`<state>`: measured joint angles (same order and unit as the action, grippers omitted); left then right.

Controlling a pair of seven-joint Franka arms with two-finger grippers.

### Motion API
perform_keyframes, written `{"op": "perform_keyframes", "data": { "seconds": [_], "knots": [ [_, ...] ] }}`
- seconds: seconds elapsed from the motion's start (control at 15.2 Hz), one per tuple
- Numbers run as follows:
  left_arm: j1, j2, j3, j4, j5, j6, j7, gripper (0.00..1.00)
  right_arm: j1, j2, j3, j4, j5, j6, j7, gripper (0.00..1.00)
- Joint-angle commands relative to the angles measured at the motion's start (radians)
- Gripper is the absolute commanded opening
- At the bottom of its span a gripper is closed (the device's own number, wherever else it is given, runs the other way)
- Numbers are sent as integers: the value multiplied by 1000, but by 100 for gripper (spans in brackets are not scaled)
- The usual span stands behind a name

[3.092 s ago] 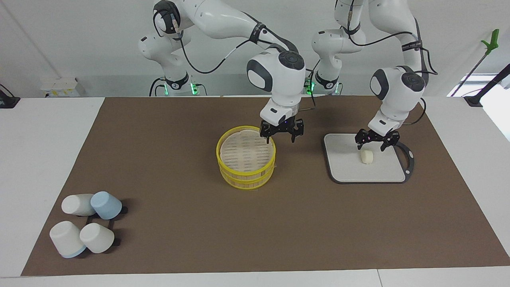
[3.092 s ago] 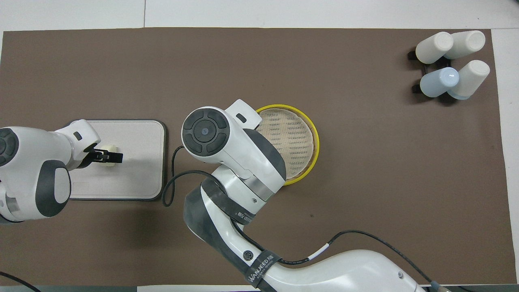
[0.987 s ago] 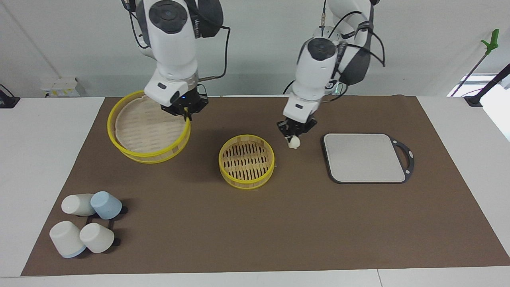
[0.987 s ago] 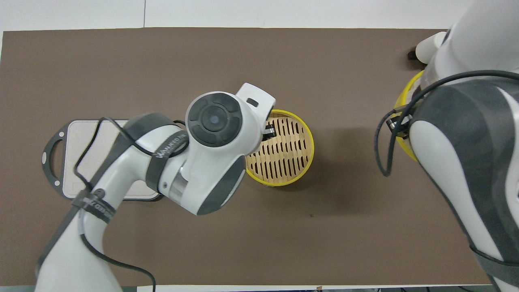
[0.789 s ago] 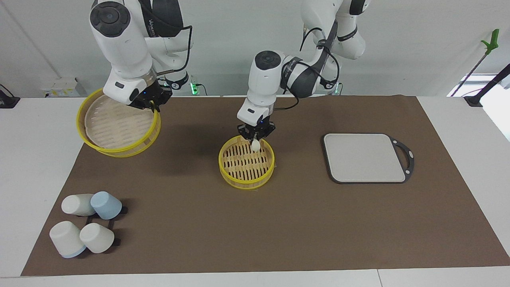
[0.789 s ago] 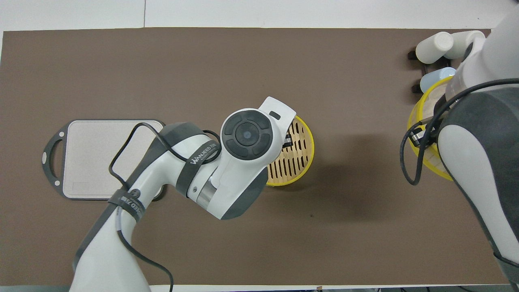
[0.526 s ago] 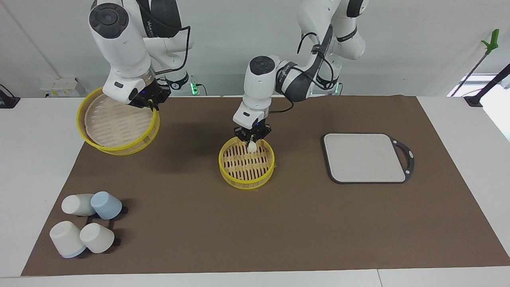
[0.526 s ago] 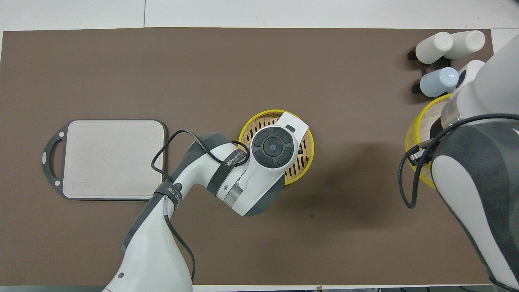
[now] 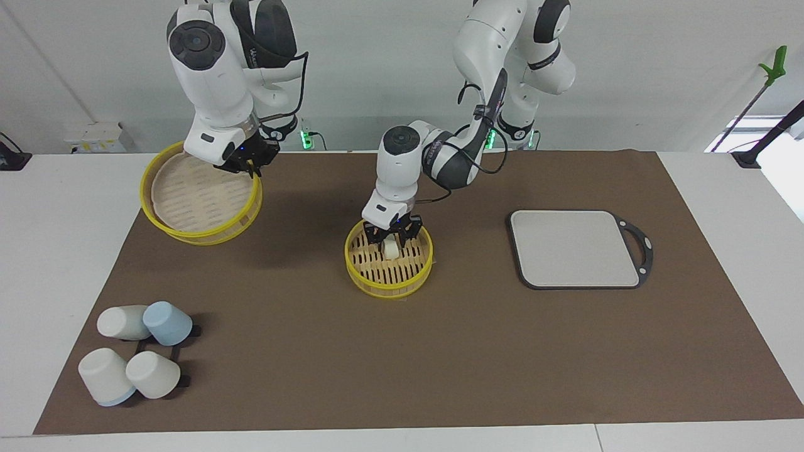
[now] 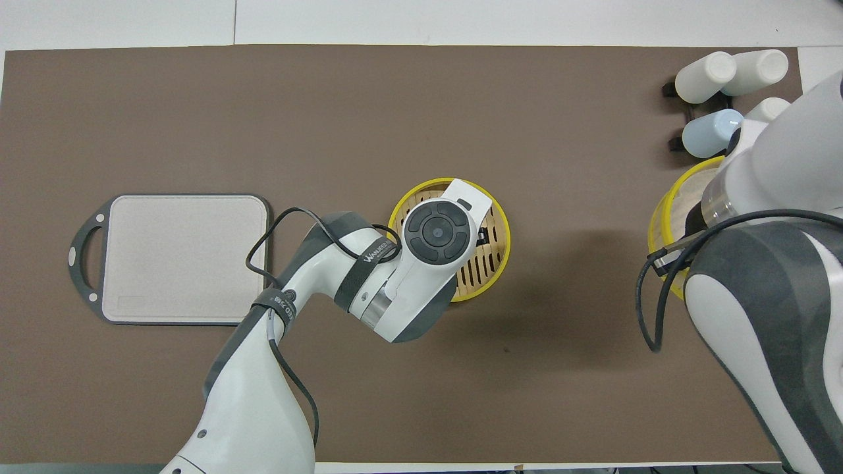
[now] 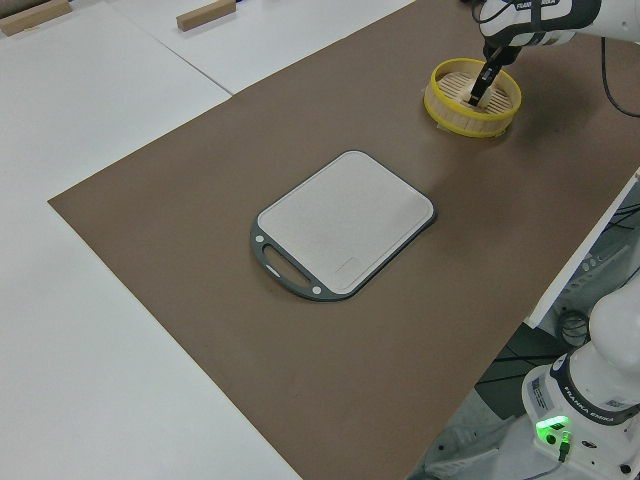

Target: Place bun in steamer

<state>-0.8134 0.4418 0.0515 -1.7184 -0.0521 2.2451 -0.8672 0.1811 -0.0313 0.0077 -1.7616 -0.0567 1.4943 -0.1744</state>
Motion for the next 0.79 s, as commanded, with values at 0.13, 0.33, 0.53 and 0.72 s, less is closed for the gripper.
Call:
{"op": "perform_keyframes", "data": {
  "seconds": [0.13,0.33,0.53,0.72],
  "knots": [
    [126,-201,-2,-15,6,-226,14,100,-5,-30,3,-33,12,86,25,0],
    [229,-300,4,-6,8,-370,101,100,69,-13,9,-26,14,150,161,0],
    [380,-379,7,-3,9,-472,276,100,204,115,11,103,92,195,456,0],
    [515,-428,10,3,17,-556,486,100,331,316,9,322,80,204,650,0]
  ]
}}
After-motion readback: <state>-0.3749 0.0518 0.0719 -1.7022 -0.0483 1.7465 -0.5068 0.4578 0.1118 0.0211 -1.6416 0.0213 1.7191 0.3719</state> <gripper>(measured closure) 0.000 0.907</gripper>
